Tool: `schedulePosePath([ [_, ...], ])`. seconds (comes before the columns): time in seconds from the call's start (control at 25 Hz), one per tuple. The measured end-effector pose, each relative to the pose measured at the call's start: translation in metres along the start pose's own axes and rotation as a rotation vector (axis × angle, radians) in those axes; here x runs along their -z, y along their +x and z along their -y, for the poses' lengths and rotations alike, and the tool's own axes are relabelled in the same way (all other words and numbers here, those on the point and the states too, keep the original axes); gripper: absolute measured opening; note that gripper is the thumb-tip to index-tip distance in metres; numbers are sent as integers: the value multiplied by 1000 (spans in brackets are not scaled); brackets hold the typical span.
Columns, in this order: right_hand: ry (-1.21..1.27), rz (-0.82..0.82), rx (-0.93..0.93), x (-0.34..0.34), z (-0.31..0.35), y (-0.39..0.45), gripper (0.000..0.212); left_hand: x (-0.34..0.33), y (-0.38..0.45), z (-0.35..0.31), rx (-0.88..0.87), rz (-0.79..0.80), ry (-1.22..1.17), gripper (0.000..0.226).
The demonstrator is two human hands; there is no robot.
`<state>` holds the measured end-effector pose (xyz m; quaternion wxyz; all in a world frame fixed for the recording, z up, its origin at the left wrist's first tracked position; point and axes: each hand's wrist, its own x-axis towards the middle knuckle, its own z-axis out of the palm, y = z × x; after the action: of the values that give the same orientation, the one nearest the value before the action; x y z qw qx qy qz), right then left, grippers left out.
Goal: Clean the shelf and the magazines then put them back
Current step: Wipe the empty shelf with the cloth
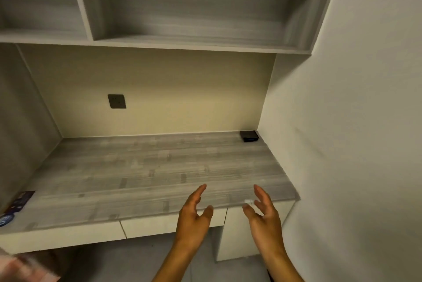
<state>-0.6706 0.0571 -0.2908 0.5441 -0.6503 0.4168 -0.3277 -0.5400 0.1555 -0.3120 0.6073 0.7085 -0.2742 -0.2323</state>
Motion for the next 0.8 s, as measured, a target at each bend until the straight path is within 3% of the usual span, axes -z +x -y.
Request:
schedulePosePath([
  [0.28,37,23,-5,131,-3,124,52,-144,78,-24,34,-28,62,61],
  [0.44,13,19,33,171,-4,174,49,-194,113,-36,-67,48,170,61],
  [0.6,-28,65,17,172,-23,226,49,-231,147,-19,-113,104,274,64],
  [0.8,-87,108,-61,144,-42,293,49,-242,219,14,-32,91,299,64],
])
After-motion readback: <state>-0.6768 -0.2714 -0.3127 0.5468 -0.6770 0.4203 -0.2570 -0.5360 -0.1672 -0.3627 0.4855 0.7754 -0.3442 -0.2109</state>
